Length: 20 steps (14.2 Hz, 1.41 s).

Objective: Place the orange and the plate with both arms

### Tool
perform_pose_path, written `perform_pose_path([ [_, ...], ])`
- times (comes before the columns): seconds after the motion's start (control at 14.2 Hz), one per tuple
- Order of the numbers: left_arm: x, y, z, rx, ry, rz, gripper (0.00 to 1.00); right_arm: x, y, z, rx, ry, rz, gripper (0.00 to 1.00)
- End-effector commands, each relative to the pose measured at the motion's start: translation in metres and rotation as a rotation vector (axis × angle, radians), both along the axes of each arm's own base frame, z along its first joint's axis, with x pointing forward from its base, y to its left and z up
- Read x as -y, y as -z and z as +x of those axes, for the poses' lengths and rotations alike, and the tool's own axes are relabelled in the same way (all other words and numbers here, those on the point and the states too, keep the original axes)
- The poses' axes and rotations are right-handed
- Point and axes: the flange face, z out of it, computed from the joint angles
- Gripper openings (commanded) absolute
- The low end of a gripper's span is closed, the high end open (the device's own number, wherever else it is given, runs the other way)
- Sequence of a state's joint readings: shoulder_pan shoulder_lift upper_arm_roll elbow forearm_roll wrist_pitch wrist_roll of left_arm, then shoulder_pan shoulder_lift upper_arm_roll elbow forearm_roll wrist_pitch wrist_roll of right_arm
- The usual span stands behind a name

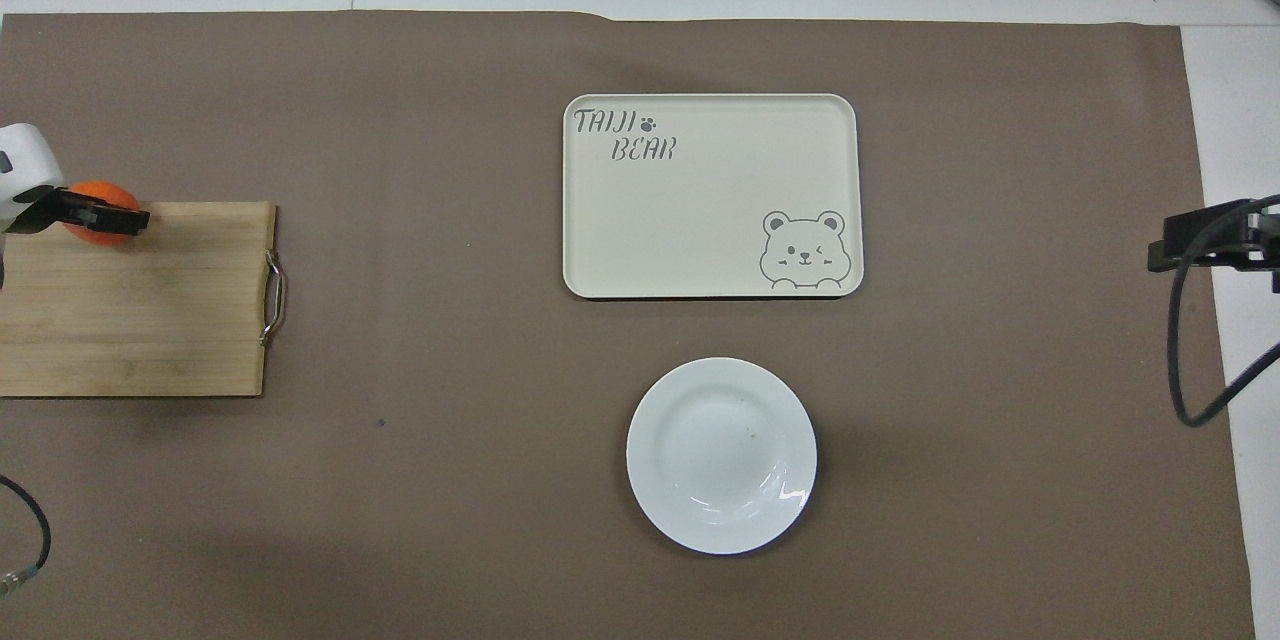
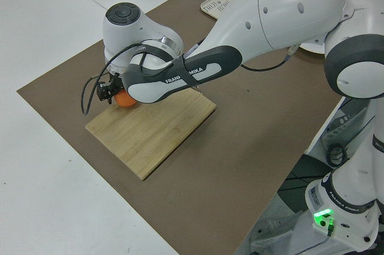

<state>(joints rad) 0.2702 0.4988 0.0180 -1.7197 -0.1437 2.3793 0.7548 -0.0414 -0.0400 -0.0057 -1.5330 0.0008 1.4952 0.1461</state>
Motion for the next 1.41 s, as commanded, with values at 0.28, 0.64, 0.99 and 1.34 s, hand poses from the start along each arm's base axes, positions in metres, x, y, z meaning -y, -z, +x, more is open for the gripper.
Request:
perform_pose_path([
  [0.28,0.008,-0.033,-0.002,0.053,0.033,0.012,0.02,-0.001,0.000,-0.004,0.005,0.015,0.024,1.00],
  [0.64,0.065,-0.094,-0.006,0.030,0.095,-0.017,0.00,-0.001,0.000,-0.004,0.005,0.015,0.024,1.00],
  [0.99,0.208,-0.109,-0.002,-0.017,0.103,-0.067,0.00,-0.001,0.000,-0.004,0.005,0.015,0.024,1.00],
  [1.34,0.370,-0.112,-0.024,-0.028,0.031,-0.121,0.00,-0.001,0.000,-0.004,0.005,0.015,0.024,1.00],
])
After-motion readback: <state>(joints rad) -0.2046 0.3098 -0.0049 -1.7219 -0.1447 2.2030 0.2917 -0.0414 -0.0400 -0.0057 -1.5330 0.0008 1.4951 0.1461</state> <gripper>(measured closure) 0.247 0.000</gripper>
